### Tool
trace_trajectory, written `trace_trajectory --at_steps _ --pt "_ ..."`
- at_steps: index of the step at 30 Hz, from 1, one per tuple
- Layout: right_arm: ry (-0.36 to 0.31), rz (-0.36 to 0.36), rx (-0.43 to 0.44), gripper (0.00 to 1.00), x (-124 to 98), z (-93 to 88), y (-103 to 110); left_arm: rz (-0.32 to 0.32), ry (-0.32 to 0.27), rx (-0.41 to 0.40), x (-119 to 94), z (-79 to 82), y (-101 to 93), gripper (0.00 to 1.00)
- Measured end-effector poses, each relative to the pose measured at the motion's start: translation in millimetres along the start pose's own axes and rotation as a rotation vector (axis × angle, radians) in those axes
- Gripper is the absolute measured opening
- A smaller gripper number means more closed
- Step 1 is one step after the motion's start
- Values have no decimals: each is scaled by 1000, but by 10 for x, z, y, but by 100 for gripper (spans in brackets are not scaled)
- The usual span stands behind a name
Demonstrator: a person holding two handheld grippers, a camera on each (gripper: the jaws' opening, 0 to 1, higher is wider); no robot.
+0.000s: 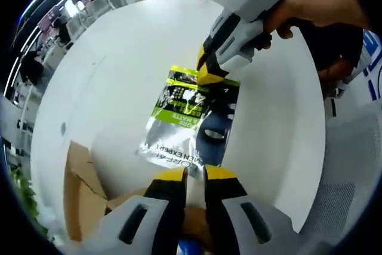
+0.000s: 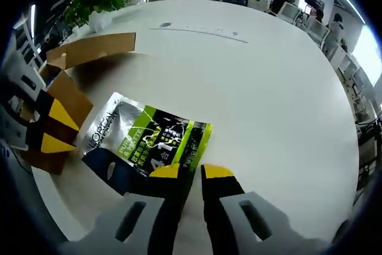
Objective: Operate the shoe box by opening the lid, removing the specified soft item, and placing it in the target area until the item is outside and the box remains undamaged.
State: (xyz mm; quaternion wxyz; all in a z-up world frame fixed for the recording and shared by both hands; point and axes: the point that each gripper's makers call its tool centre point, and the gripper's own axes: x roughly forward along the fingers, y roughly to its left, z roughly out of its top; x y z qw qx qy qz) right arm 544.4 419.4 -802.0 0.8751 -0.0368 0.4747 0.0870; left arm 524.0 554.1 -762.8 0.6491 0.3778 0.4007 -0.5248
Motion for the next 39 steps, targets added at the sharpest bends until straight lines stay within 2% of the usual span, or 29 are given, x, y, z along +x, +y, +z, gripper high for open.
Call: trace_trajectory --at_steps 9,19,24,29,39 --pt "-28 -5 -31 16 -164 17 -13 -5 -73 -56 -198 0 23 13" --pt "-74 21 -67 26 -334 102 104 11 -150 -135 -401 -71 128 20" --pt "-107 64 -130 30 -429 191 245 11 -205 -157 -502 -103 150 25" --pt "-154 98 -153 34 -565 325 404 17 -257 -193 -636 -151 185 30" --pt "-238 183 -180 41 -775 567 788 77 -310 -234 -945 -417 351 47"
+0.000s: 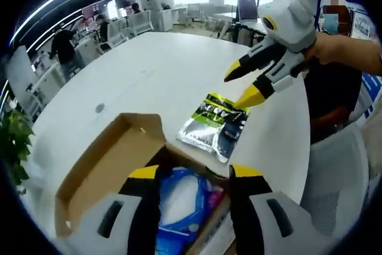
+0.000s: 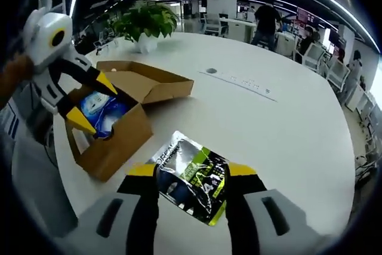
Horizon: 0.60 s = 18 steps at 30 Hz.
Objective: Operate the shoe box by opening the lid, removing the specified soft item, and placing it in the target area until the item is outside and the box remains undamaged.
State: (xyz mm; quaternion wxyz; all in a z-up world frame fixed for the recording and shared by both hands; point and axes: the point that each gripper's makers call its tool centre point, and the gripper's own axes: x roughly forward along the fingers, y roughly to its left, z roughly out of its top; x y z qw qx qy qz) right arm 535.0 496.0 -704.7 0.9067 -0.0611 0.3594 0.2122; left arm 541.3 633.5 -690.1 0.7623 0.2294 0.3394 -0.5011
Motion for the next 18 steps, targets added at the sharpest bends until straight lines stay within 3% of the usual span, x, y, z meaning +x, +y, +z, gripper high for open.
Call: trace_trajectory --at_steps 11,18 --pt "-59 77 -39 41 -5 231 374 80 -76 -87 -384 -178 239 66" --pt "-90 130 -73 40 53 363 628 108 -109 -159 -602 -341 311 70"
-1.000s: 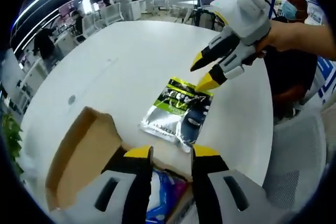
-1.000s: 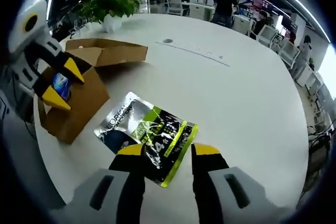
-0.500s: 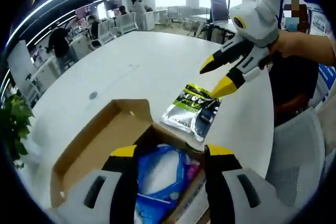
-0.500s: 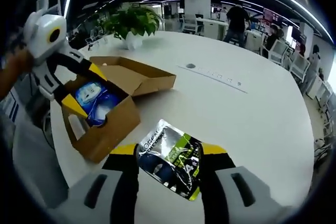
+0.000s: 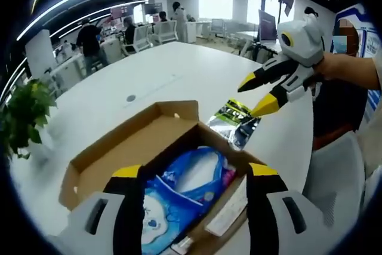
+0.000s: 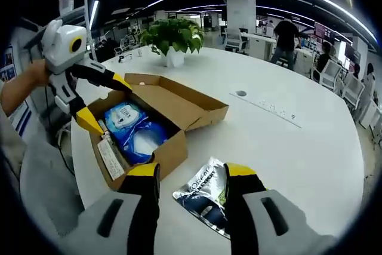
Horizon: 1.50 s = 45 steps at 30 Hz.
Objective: Operate the shoe box by opening the lid, removing the specified soft item, and placing it in the target area until the item is outside and the box remains undamaged.
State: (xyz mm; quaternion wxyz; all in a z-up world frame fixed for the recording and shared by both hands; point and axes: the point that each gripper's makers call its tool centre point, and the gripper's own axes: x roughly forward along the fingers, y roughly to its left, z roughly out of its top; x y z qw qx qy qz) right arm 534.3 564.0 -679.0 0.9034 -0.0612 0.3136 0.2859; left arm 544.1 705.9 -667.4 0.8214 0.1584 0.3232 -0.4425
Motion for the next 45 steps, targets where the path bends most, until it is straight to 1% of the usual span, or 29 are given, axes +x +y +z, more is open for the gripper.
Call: trace_trajectory --at_steps 6,9,15,21,26,31,33,38,43,45 --pt "-9 44 -13 39 127 82 199 46 -24 -69 -189 -180 183 69" --pt "-11 60 -13 39 177 112 277 64 -26 -100 -287 -289 268 69" --pt "-17 100 -26 39 306 186 456 92 -27 -132 -440 -462 340 68" --pt "-15 133 -40 38 445 221 607 121 -24 -172 -577 -647 416 67" --pt "-14 150 -48 38 542 248 695 164 -24 -198 -714 -780 525 66" --pt "-6 170 -51 38 655 247 781 194 -20 -218 -788 -899 610 65" --pt "-1 175 -76 36 699 242 816 211 -17 -224 -816 -957 644 64" --pt "6 192 -82 36 818 251 896 230 -4 -254 -853 -1100 679 62" --pt "12 202 -83 35 930 265 948 260 7 -282 -878 -1217 717 59" --pt "17 204 -86 35 971 263 969 279 16 -292 -888 -1267 747 55"
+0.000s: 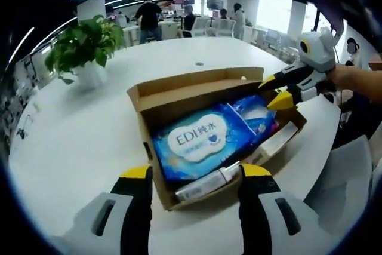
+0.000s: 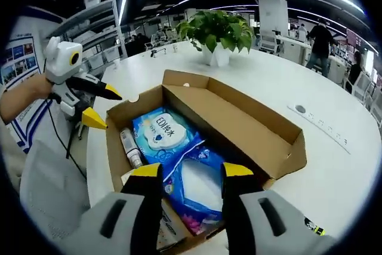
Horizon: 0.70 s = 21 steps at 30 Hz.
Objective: Operate the shoe box by opening the lid, removing the specified soft item, and placing it in the target area until the item is outside and the box remains undamaged.
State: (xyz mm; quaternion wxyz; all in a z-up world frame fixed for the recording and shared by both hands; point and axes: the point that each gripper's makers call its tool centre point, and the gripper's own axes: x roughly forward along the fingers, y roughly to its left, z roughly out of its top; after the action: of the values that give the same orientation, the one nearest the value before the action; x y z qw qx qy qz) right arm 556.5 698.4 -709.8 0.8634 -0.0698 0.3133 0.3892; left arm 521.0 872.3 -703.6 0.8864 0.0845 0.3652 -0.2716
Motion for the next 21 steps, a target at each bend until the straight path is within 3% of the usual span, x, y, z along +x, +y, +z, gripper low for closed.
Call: trace_trajectory --at_steps 9,15,21 --pt "14 19 6 35 186 -7 54 57 14 -86 19 -143 150 45" --pt "21 34 16 34 302 7 78 50 16 -152 52 -199 192 35" --pt "38 49 31 32 435 -6 100 78 29 -178 66 -222 272 21"
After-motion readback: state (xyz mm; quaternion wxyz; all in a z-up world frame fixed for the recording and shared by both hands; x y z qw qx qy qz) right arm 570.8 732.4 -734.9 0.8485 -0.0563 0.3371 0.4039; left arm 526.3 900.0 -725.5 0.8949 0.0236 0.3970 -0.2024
